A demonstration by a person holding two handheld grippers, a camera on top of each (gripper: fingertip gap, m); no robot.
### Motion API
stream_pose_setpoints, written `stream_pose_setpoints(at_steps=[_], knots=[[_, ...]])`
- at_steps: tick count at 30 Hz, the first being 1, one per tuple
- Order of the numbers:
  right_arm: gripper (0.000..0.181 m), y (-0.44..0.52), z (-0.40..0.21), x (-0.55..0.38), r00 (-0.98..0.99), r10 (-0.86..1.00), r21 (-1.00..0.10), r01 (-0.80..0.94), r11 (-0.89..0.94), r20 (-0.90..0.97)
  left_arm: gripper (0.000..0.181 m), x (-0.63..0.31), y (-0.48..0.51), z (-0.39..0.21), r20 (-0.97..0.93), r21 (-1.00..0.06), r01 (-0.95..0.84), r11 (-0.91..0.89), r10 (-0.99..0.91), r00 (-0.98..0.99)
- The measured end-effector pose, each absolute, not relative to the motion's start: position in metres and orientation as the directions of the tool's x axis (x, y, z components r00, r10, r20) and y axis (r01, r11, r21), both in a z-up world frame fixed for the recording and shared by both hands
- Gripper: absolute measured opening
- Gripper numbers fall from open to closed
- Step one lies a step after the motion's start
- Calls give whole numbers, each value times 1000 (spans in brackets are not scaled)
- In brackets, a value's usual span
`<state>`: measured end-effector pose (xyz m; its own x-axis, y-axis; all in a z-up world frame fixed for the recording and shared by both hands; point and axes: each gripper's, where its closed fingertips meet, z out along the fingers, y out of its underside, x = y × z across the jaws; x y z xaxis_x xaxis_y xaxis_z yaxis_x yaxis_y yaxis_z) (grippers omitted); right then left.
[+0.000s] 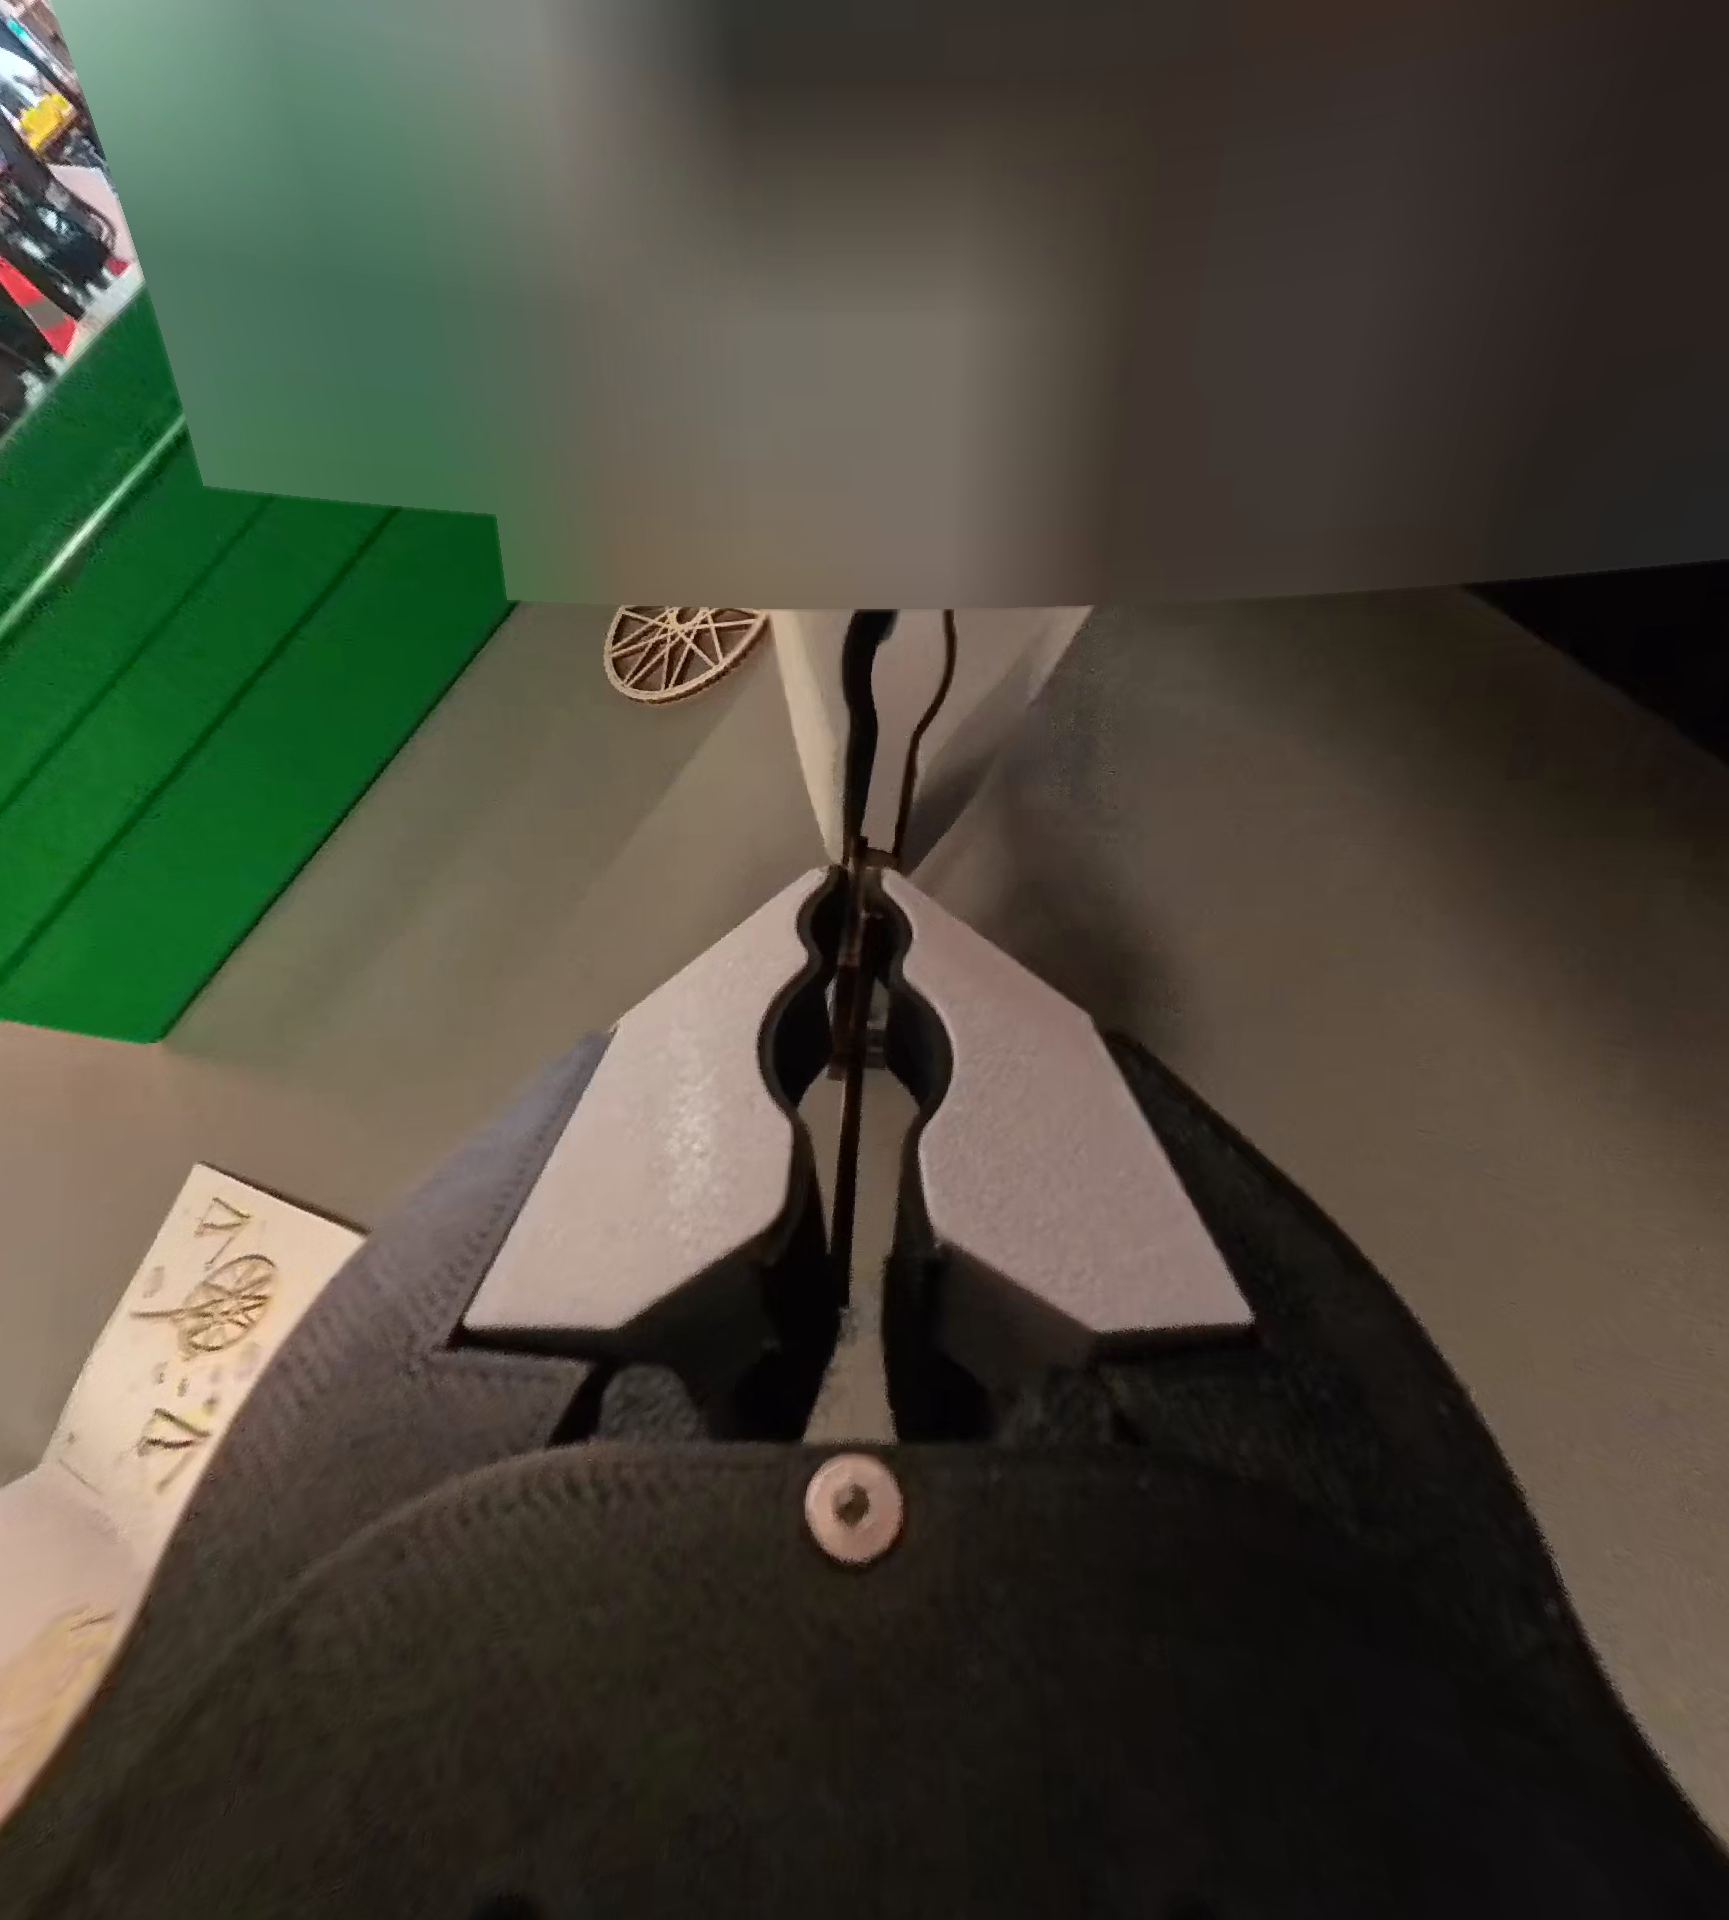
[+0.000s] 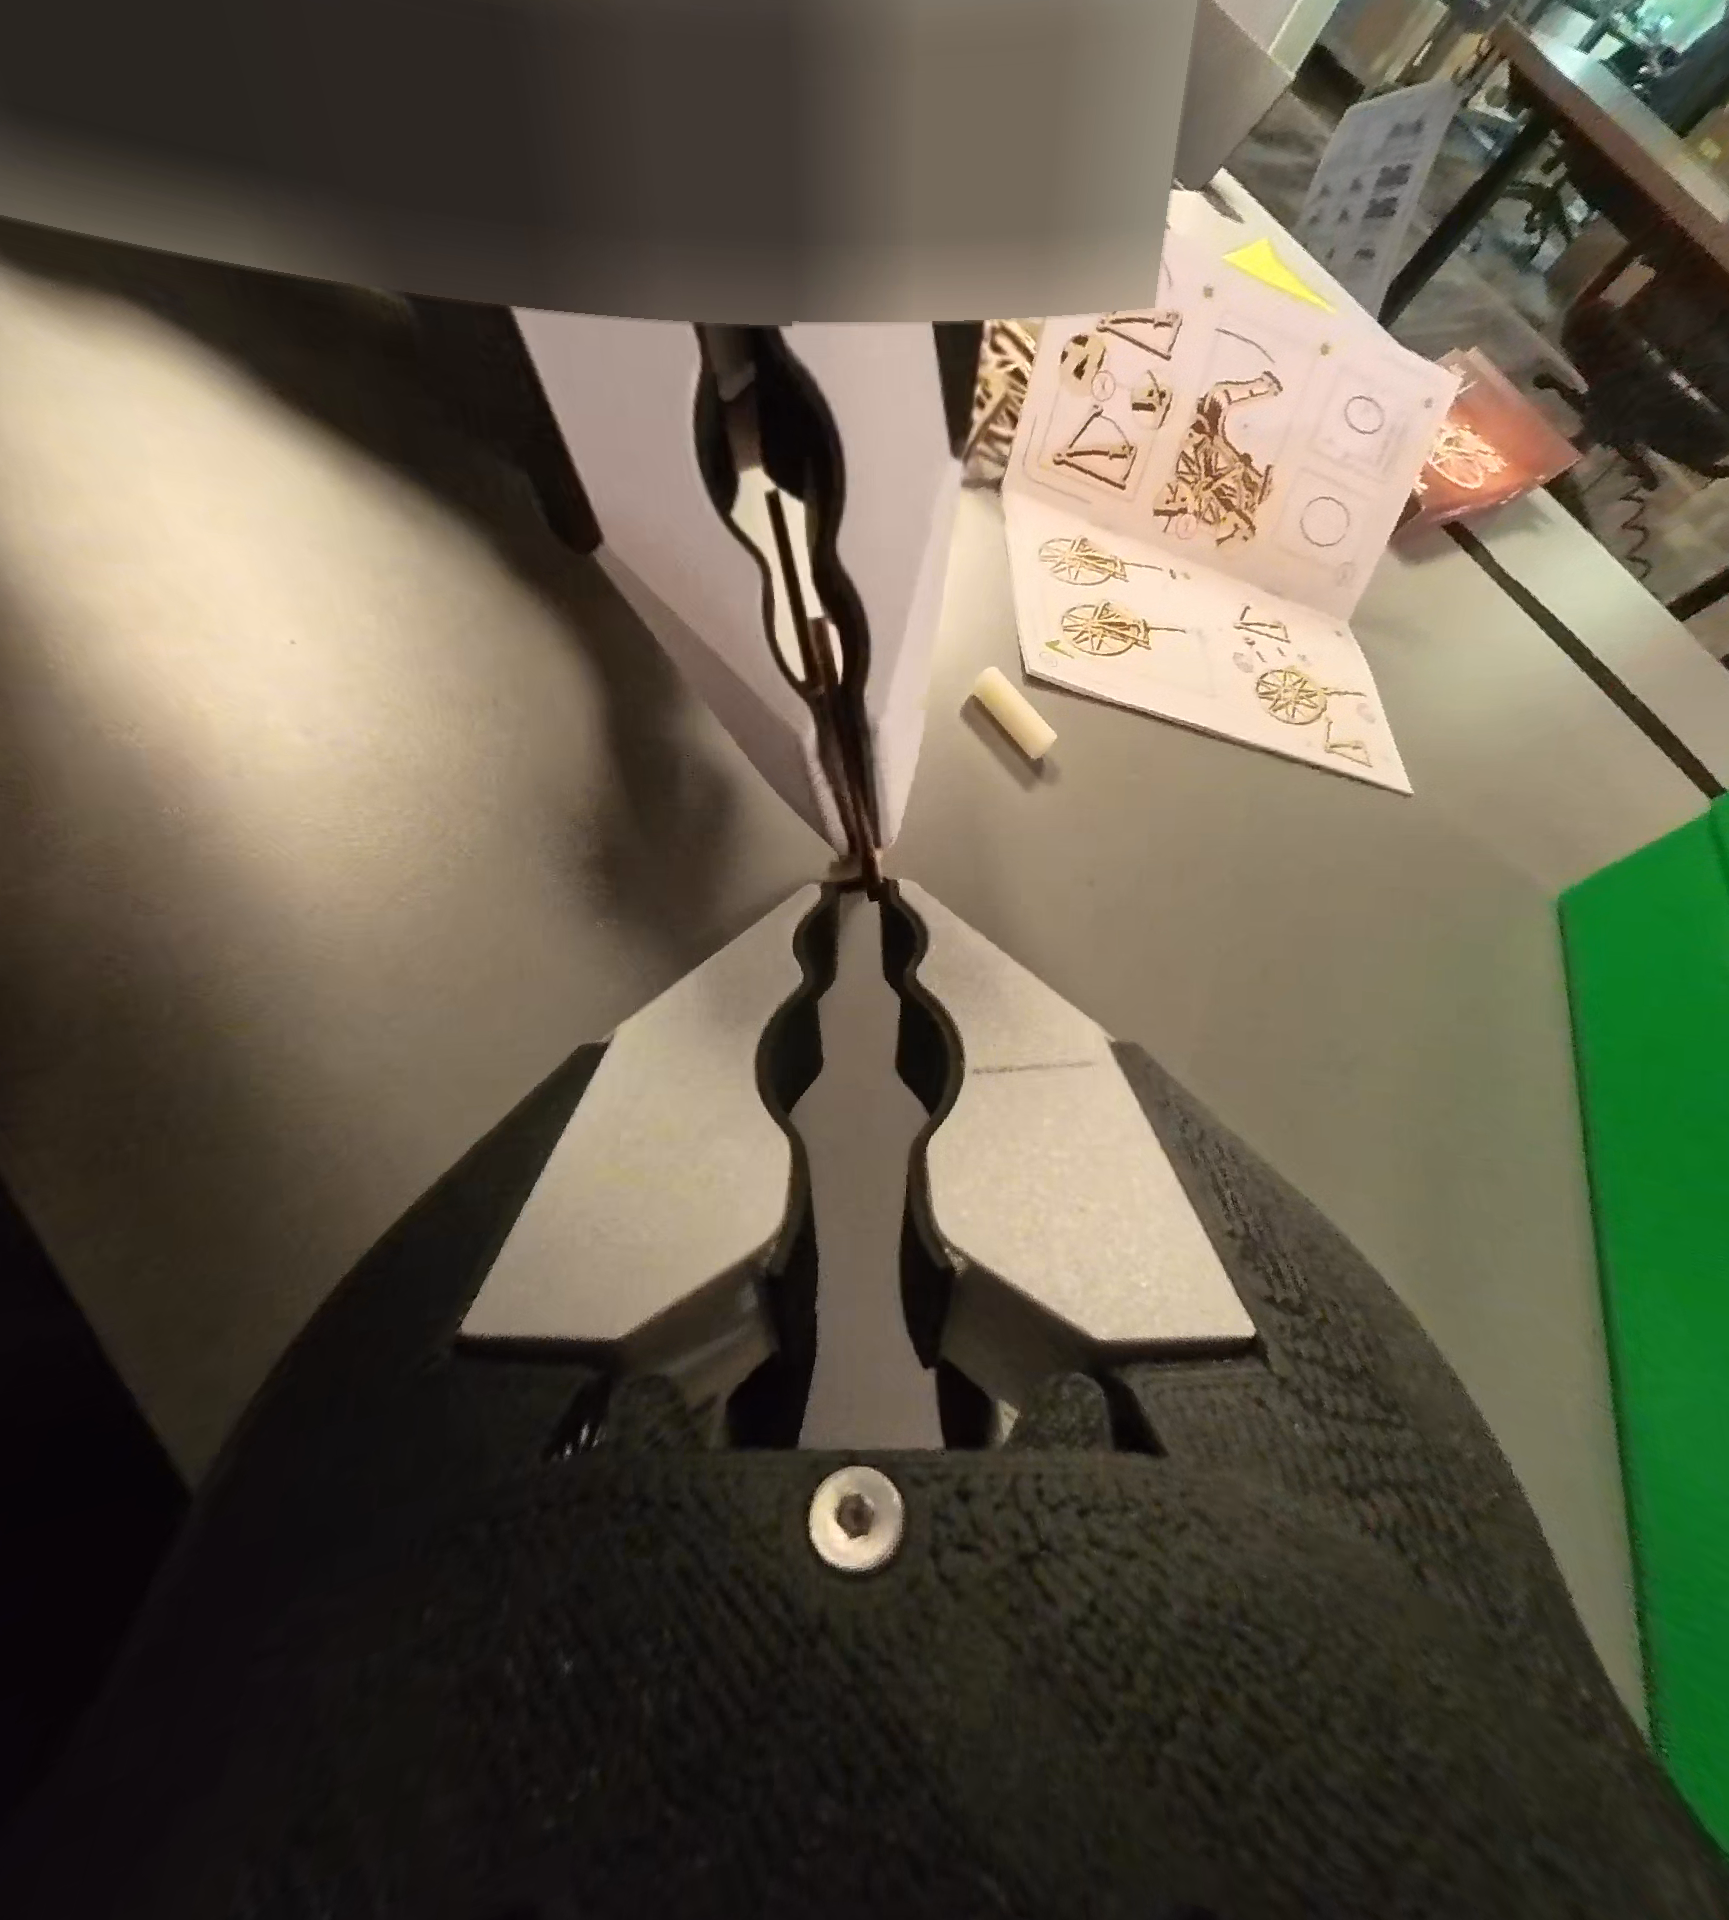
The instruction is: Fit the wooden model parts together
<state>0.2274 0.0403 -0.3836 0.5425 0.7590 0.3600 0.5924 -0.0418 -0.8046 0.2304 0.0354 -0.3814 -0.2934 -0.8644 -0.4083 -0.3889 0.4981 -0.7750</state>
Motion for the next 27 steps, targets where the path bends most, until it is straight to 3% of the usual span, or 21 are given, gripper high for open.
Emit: stream_pose_setpoints(at_steps=[1,3,4,7,11,14,18,23,24,27], knots=[[5,41,-383,227,544,757,-808,588,-37,361,2,230,36,-381,-387,-790,-386,476,-876,-288],[9,43,-376,227,555,732,-819,574,7,395,2,230,39,-376,-387,-803,-373,464,-883,-267],[22,43,-373,227,554,730,-826,563,25,400,2,230,45,-369,-391,-822,-354,446,-894,-219],[33,54,-367,234,605,717,-861,509,-15,346,2,219,84,-339,-397,-878,-306,367,-917,38],[43,86,-370,229,592,774,-877,469,-102,226,2,189,129,-307,-169,-983,-120,139,-941,292],[47,105,-380,214,474,861,-852,513,-99,186,2,178,133,-300,5,-1000,-2,-6,-967,255],[45,118,-398,198,326,938,-805,584,-103,117,2,173,120,-300,82,-996,38,-78,-992,101],[26,126,-410,193,287,958,-761,619,-193,-10,1,171,113,-299,96,-994,49,-95,-995,25],[9,127,-410,193,295,955,-759,618,-208,-22,1,171,112,-299,92,-994,53,-91,-996,21],[8,124,-407,195,338,941,-755,612,-237,-21,1,172,109,-299,63,-997,48,-62,-998,18]])
